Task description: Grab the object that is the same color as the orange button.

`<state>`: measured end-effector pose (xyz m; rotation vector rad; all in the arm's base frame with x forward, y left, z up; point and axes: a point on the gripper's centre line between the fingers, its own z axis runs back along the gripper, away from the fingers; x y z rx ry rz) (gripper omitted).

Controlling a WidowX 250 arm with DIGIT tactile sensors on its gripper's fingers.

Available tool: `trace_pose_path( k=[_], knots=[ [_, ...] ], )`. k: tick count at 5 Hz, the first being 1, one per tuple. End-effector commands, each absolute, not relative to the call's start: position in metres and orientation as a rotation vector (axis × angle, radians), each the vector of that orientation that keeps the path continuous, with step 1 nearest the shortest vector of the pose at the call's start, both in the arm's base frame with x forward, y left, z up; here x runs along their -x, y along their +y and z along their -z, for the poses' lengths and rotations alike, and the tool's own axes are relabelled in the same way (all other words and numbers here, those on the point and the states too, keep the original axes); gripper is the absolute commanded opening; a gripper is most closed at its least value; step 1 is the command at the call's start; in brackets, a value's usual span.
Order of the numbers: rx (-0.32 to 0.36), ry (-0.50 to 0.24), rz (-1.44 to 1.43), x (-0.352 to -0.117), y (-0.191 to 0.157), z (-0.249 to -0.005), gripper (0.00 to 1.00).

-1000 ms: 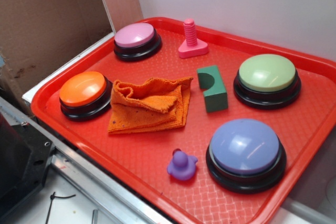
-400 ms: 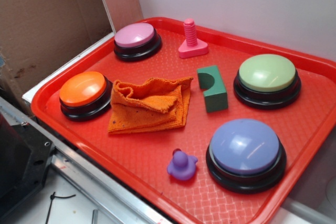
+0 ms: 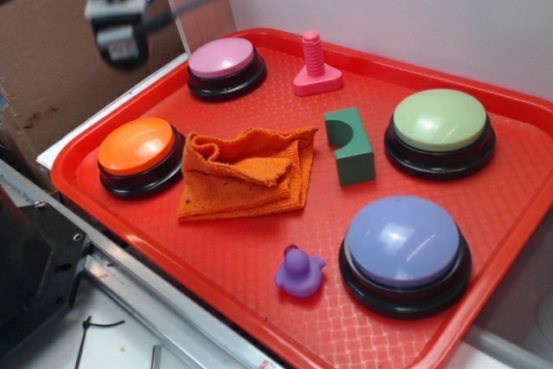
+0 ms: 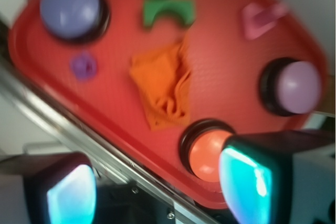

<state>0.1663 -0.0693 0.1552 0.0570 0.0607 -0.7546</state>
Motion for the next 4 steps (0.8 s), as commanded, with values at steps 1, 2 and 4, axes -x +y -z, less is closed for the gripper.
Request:
trace_pose_path(
  k=[1,2,4],
  knots=[
    [-0.039,0.104,0.798,-0.180,-0.039,-0.107,1.00],
    [-0.026,0.122,0.828,-0.187,-0.051,-0.094,1.00],
    [-0.011,0.210,0.876,-0.175,-0.075,-0.059,1.00]
  ],
)
